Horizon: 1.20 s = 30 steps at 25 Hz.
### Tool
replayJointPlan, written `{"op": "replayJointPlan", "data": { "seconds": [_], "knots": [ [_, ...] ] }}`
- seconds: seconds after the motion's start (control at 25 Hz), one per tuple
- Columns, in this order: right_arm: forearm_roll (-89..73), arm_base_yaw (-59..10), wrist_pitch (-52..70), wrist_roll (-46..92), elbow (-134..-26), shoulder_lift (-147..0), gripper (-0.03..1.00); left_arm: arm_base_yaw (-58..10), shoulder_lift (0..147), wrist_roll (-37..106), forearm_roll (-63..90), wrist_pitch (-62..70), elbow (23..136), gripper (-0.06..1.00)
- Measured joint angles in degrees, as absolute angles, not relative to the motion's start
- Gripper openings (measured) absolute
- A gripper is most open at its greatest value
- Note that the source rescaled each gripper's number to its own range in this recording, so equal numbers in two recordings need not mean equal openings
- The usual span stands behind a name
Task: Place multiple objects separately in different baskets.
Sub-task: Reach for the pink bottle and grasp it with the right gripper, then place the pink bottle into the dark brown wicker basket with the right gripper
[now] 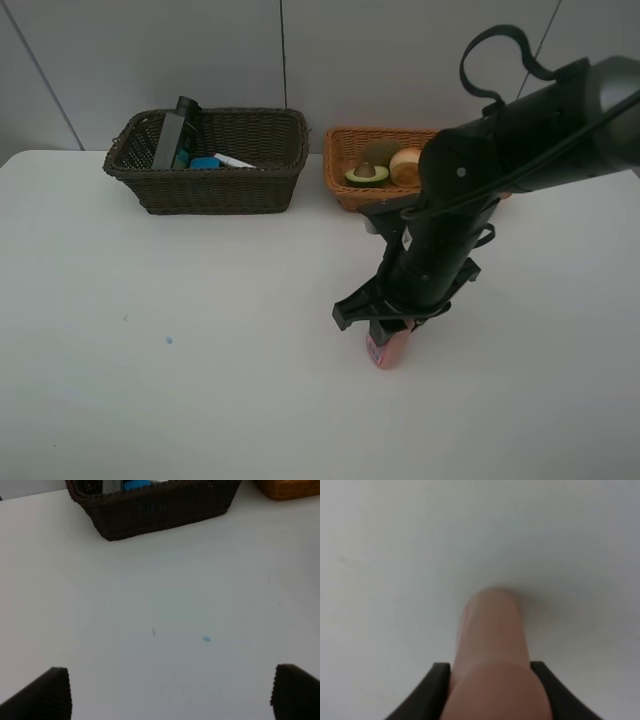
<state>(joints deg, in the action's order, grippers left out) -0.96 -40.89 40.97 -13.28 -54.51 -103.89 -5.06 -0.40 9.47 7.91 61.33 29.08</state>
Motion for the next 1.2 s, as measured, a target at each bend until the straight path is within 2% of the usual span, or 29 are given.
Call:
{"op": "replayJointPlan", "data": {
  "seconds": [0.36, 0.52, 0.8, 1.2],
  "knots": [
    [-0.93, -40.89, 41.85, -13.23, -54.67, -98.33, 0.27, -5.06, -0.40, 9.47, 7.91, 61.33, 29.08, 1.00],
    [1.05, -40.89, 44.77, -13.23, -58.81, -94.99, 0.27, -5.06, -0.40, 9.47, 7.91, 61.33, 29.08, 1.00],
    [7.20, -40.89, 44.81, -10.24, -74.73, -98.59, 0.27, -5.06, -0.40, 9.47, 7.91, 61.33, 29.08, 1.00],
    [9.61, -39.79, 36.25, -4.46, -104.24, -118.82, 0.27, -5.06, -0.40, 9.47, 7.91, 61.33, 29.08, 1.00]
  ]
}}
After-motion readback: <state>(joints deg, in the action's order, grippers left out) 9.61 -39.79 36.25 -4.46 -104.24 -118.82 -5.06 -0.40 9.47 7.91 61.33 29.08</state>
